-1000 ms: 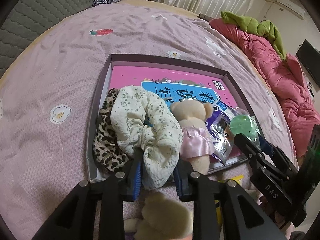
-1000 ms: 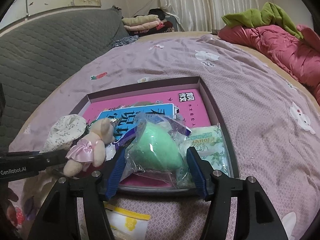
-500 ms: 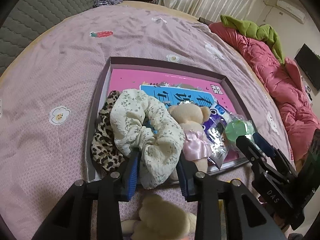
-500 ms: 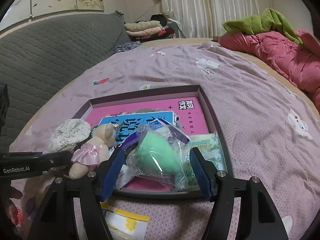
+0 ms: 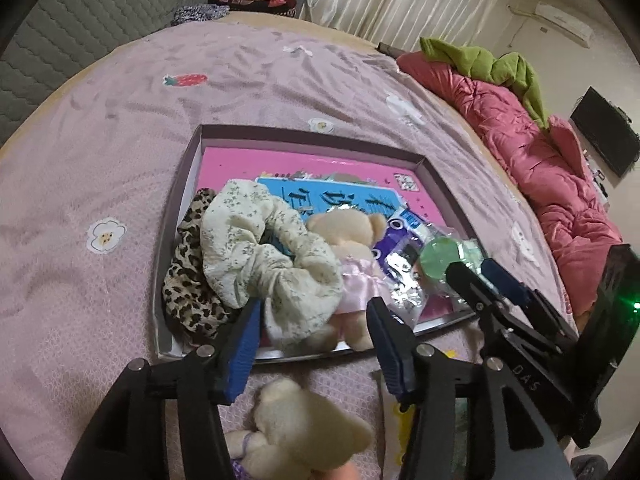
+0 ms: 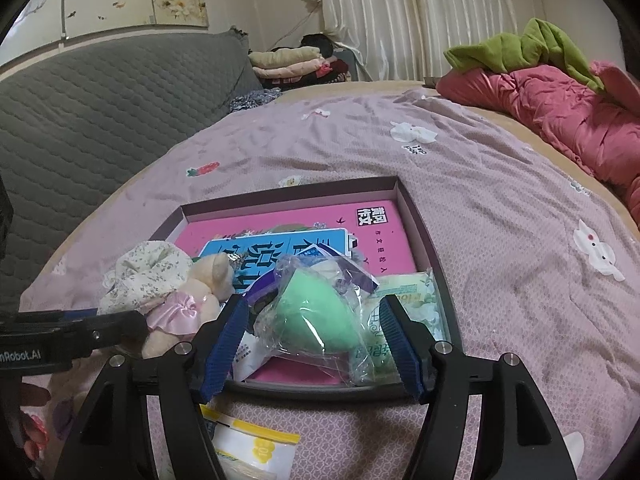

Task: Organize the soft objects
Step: 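Open left gripper releasing the cloth while right opens releasing the sponge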

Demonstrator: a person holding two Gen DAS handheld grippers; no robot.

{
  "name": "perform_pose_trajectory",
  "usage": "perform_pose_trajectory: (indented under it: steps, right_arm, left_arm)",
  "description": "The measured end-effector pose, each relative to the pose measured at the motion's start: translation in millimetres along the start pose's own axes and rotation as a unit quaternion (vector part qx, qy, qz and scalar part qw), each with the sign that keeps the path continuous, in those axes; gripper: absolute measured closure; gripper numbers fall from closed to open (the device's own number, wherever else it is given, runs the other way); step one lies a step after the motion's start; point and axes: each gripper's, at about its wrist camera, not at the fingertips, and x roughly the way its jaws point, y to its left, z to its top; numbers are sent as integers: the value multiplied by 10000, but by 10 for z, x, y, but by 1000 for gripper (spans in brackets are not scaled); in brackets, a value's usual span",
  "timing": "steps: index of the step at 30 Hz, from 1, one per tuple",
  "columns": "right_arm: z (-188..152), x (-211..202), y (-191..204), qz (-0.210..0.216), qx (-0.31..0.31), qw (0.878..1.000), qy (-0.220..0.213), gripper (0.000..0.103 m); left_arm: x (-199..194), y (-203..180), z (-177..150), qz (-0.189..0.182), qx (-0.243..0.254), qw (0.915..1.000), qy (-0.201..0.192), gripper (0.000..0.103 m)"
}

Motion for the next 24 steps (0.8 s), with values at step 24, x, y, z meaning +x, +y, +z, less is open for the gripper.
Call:
perform_pose_trajectory:
  steps: [24]
  right_arm:
    - [31,-58,9,-22,-23,9999,-125,29]
  left_arm:
    - [-322,-68,-129,99,95,9993,-334,46]
